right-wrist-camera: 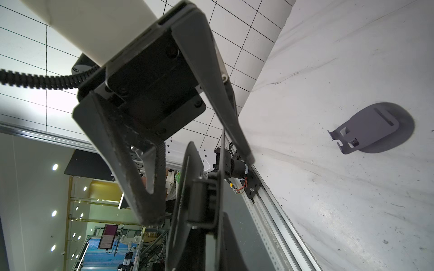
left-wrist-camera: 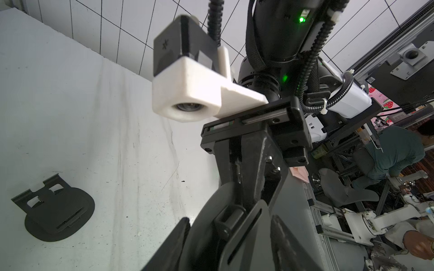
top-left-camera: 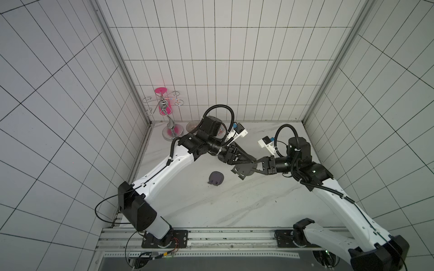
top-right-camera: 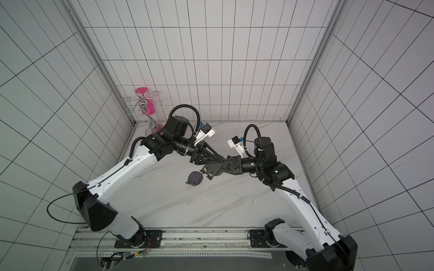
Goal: Open the phone stand
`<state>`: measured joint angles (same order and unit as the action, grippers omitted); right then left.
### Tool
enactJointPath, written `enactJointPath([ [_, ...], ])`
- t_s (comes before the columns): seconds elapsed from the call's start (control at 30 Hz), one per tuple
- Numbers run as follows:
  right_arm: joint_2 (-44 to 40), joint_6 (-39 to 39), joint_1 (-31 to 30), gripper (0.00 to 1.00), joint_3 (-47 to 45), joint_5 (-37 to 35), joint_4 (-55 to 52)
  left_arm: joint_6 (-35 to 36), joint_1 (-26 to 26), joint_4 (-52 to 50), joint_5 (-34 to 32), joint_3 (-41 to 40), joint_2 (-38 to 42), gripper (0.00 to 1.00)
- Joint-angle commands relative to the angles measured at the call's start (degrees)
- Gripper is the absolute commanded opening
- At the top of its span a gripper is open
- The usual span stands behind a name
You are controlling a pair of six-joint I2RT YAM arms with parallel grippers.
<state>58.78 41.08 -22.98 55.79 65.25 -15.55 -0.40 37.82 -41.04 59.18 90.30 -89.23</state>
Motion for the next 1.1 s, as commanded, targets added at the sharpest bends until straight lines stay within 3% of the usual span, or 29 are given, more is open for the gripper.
enactJointPath([
  [0.0,-1.53,-0.64,0.04,0.00,3.00,1.32,1.82,2.42,0.56,-1.68,1.65,0.93,-0.24,0.55],
  [0.27,-0.42,-1.27,0.05,0.00,2.43,1.80,1.18,2.68,1.20,-1.90,1.68,2.35,-1.81,0.33],
  [0.67,-1.01,-1.18,0.03,0.00,2.34,1.53,1.14,5.03,3.39,-4.59,3.66,5.94,-5.99,0.35],
  [0.77,-0.82,-1.09,0.04,0.00,2.69,1.70,1.18,5.61,3.58,-5.21,3.55,5.94,-6.05,0.24],
  [0.9,-0.48,-0.93,0.17,0.00,2.83,1.94,1.14,6.02,3.58,-6.08,2.97,5.92,-5.66,0.00],
  [1.07,-0.26,-0.21,0.39,0.00,3.35,3.31,1.49,6.28,3.63,-6.67,2.66,4.66,-4.68,0.00],
])
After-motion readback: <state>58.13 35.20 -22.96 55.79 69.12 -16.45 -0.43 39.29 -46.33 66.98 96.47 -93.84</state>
